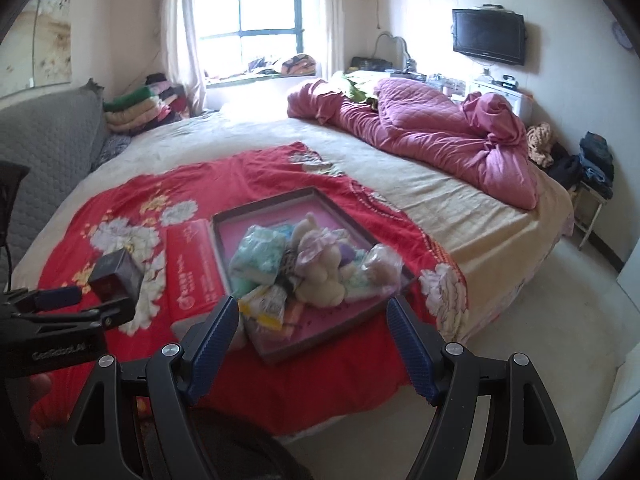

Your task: Organize soft objects

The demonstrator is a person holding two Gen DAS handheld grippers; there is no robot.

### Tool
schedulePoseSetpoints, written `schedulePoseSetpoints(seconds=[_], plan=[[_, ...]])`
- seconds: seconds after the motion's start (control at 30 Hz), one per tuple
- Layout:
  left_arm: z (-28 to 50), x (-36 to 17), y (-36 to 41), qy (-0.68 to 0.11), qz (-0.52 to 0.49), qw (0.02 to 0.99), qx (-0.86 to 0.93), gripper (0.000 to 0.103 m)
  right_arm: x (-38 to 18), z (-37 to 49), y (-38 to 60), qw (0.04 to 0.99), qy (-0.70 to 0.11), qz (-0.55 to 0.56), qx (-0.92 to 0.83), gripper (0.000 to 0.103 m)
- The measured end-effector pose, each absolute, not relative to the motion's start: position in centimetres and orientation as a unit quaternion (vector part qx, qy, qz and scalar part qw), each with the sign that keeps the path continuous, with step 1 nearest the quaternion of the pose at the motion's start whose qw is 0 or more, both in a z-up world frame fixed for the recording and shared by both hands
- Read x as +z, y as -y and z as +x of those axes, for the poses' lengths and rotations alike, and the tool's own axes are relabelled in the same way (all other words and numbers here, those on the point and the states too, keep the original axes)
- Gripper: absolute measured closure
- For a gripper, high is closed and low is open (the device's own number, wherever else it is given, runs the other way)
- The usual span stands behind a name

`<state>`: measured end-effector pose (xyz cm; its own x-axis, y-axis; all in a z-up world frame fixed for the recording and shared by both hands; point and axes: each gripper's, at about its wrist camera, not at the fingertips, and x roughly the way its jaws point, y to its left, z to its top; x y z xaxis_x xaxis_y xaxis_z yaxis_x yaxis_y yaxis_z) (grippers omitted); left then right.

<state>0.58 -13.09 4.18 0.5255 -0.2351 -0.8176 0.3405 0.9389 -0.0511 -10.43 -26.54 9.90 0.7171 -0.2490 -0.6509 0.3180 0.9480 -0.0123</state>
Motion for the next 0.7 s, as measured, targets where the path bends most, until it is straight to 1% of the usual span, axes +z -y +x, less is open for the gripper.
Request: schedulePoseSetpoints(seconds=[0.27,0.7], plan=[[-1.1,3.7,12.7,-0.463,0.057,0.869,-0.163,0.019,9.0,-11.2,25.6,0.918,-0.362,0.06,-0.148,0.025],[-2.3,3.2,12.9,-0.468,0.067,0.867,-0.156,0.02,9.0,-12.0,24.9,0.92,-0.359,0.057,-0.148,0.025]])
